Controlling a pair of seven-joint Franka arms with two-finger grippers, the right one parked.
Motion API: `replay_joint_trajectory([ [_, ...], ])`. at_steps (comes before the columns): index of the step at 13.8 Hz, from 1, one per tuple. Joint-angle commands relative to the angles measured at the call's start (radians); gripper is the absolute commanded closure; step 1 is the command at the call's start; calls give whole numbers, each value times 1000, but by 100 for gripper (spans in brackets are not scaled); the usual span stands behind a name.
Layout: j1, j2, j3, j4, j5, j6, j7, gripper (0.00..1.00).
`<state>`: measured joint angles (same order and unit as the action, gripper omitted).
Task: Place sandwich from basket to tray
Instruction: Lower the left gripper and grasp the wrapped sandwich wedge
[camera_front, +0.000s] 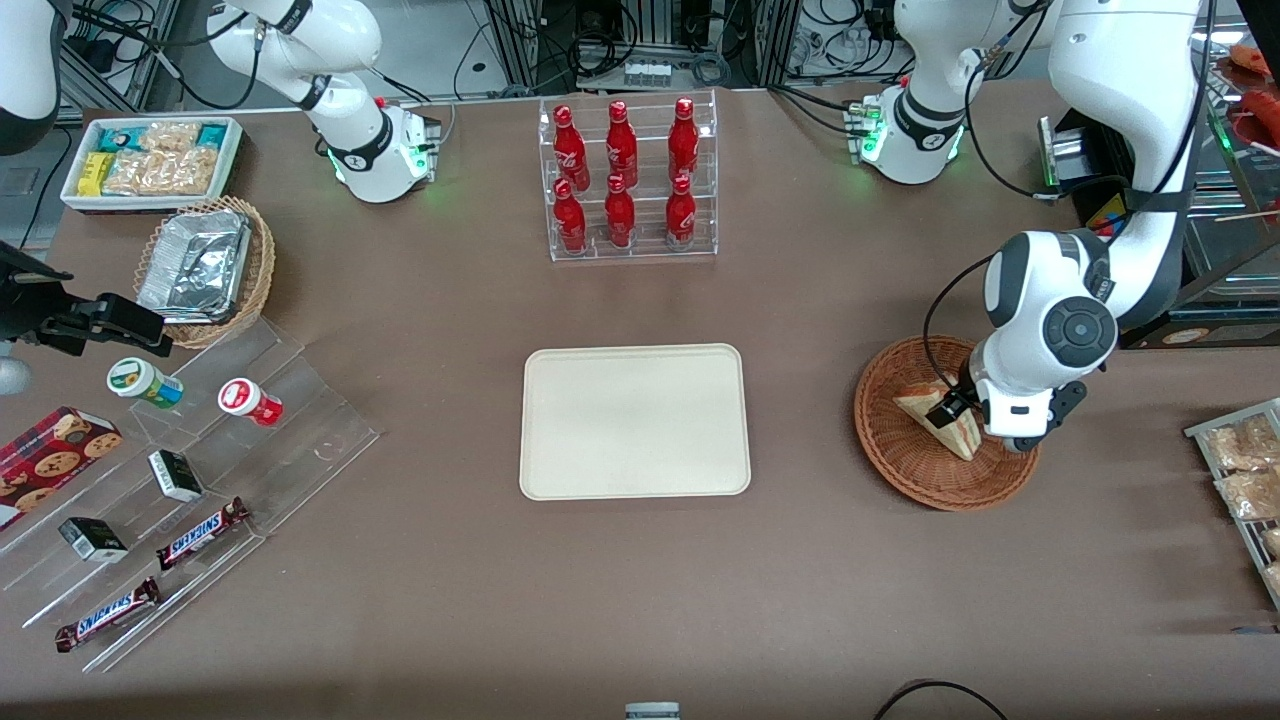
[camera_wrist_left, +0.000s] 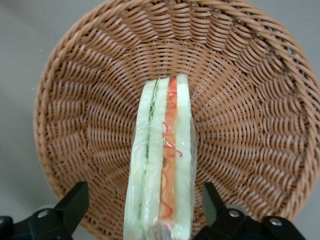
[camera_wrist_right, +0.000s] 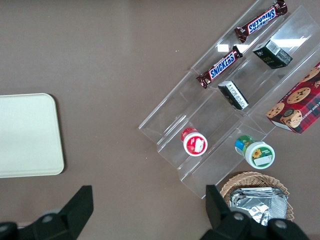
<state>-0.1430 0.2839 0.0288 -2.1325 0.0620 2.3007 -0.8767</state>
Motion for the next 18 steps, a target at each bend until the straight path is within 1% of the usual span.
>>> replay_joint_trajectory([
  [1, -3, -11, 2, -52, 19, 66, -25, 0],
  [3, -4, -2, 2, -53, 19, 77, -28, 1],
  [4, -4, 6, 2, -50, 19, 77, -51, 18],
  [5, -4, 7, 2, -47, 19, 77, -67, 48],
  [7, -6, 4, 2, -44, 19, 71, -68, 93],
  [8, -6, 1, 0, -40, 18, 66, -70, 100],
  [10, -7, -2, 0, -11, 18, 49, -70, 100],
  [11, -12, -2, -1, 21, 18, -4, -67, 100],
  [13, -27, -2, -6, 119, 19, -169, -47, 100],
  [15, -82, 0, -6, 208, 19, -274, -45, 100],
  [18, -177, 7, -7, 314, 15, -362, -48, 100],
])
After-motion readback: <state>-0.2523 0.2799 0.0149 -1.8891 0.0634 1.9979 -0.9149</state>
